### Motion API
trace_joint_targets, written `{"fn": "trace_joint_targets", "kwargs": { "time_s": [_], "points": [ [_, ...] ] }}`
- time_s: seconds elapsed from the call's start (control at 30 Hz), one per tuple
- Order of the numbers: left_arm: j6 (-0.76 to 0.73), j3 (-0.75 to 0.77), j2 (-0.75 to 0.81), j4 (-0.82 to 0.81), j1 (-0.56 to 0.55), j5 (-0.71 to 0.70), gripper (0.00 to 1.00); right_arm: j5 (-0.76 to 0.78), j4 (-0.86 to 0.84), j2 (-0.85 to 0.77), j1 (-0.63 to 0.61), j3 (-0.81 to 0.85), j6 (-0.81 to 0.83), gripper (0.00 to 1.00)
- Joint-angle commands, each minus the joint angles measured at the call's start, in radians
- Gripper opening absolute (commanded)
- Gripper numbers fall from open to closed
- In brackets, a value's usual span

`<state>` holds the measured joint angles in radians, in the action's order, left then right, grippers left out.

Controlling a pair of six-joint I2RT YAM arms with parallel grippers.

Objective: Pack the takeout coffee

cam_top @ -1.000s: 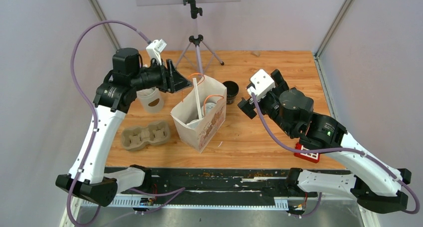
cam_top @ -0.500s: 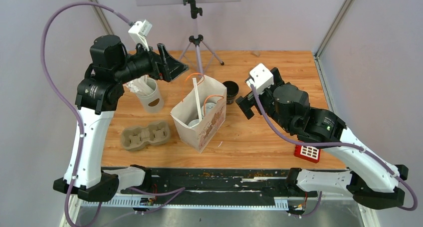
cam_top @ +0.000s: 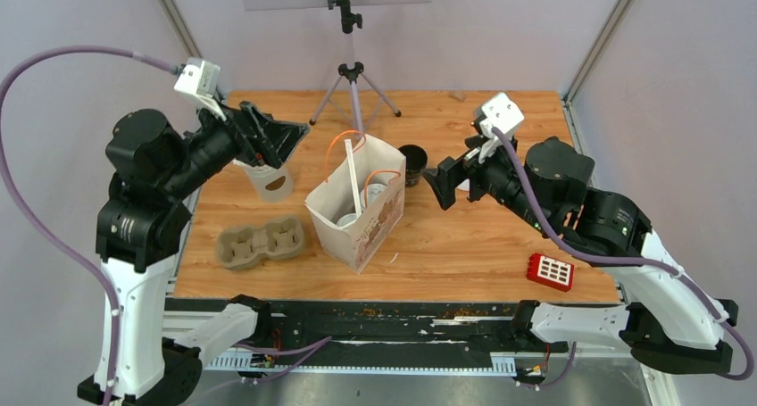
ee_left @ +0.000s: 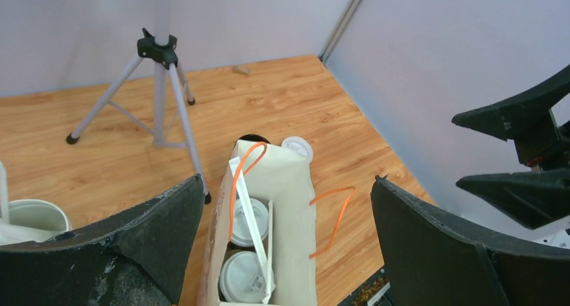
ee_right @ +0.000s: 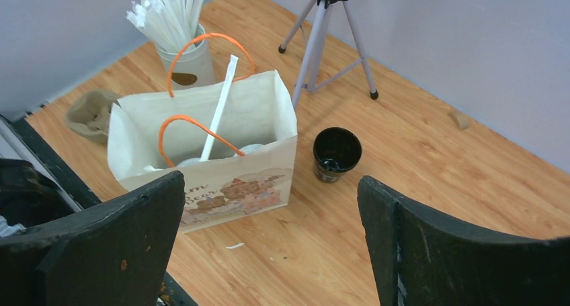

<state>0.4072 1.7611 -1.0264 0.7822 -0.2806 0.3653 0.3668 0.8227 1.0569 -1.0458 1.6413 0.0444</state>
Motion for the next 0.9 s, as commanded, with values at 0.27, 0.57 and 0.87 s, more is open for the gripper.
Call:
{"fn": "trace_joint_targets", "kwargs": {
  "time_s": [0.27, 0.57, 0.87],
  "points": [
    [-0.011, -0.304, 0.197, -0.074, 0.000, -0.038, 1.00, 0.247, 0.118, 0.011, 0.001, -0.004, -0.460, 1.00],
    [-0.089, -0.458, 0.277, -0.079, 0.000, -0.063, 1.00, 0.312, -0.012, -0.091, 0.011, -0.202, -0.566, 1.00],
    [-0.132, -0.548, 0.333, -0.089, 0.000, -0.069, 1.00, 0.268, -0.009, -0.080, 0.053, -0.221, -0.626, 1.00]
  ]
}}
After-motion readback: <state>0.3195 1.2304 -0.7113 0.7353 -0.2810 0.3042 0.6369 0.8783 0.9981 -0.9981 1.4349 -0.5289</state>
